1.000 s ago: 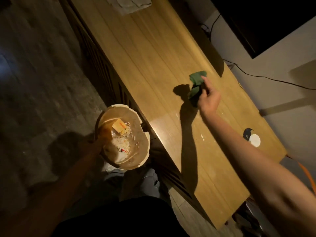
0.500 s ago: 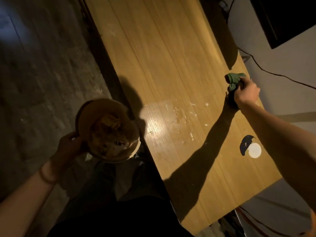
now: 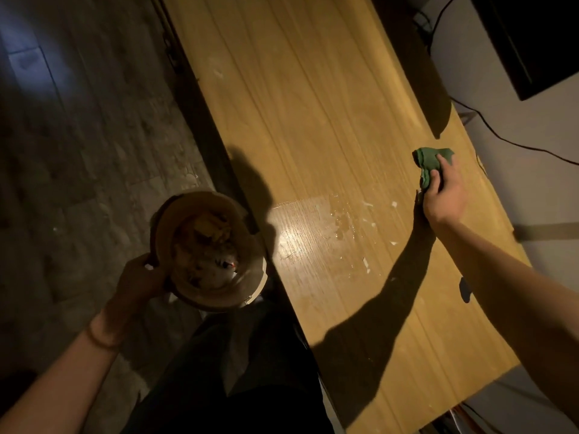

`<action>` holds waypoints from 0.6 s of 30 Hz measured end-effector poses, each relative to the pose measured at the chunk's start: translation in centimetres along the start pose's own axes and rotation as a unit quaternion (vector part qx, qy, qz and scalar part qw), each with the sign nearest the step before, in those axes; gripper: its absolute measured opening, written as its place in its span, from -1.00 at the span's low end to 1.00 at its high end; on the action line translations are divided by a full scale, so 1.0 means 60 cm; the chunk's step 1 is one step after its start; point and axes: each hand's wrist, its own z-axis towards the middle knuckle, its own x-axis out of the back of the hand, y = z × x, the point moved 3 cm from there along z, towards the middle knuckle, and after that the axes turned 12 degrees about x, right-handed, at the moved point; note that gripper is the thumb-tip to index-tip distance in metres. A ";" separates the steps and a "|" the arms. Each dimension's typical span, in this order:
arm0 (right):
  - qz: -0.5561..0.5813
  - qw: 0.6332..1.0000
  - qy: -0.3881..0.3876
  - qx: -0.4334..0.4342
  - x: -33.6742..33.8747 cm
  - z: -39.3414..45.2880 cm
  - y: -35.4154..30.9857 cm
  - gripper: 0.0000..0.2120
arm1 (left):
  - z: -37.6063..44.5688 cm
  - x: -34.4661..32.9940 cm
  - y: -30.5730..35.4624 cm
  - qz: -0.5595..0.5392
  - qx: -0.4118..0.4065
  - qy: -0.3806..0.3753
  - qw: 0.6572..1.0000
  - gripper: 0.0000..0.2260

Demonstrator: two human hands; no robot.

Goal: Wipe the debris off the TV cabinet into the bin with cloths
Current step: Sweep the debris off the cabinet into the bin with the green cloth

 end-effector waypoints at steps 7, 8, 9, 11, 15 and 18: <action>0.017 1.000 -0.019 -0.007 -0.001 -0.013 -0.020 -0.57 | 0.024 0.012 0.011 0.022 -0.022 -0.010 0.999 -0.57; 0.021 0.999 -0.020 -0.014 -0.002 -0.013 -0.022 -0.57 | 0.020 0.011 0.014 0.020 -0.022 -0.012 0.999 -0.56; 0.025 0.999 -0.020 -0.020 -0.001 -0.013 -0.022 -0.57 | 0.012 0.009 0.018 0.020 -0.020 -0.015 0.999 -0.51; 0.031 0.999 -0.021 -0.026 -0.002 -0.014 -0.024 -0.57 | 0.008 0.003 0.019 0.019 -0.018 -0.023 0.999 -0.47; 0.035 0.999 -0.018 -0.030 -0.003 -0.015 -0.025 -0.57 | 0.004 -0.007 0.021 0.021 -0.009 -0.028 0.999 -0.32; 0.039 0.999 -0.015 -0.031 -0.003 -0.015 -0.025 -0.57 | 0.008 -0.014 0.024 0.016 -0.010 -0.036 0.999 -0.38</action>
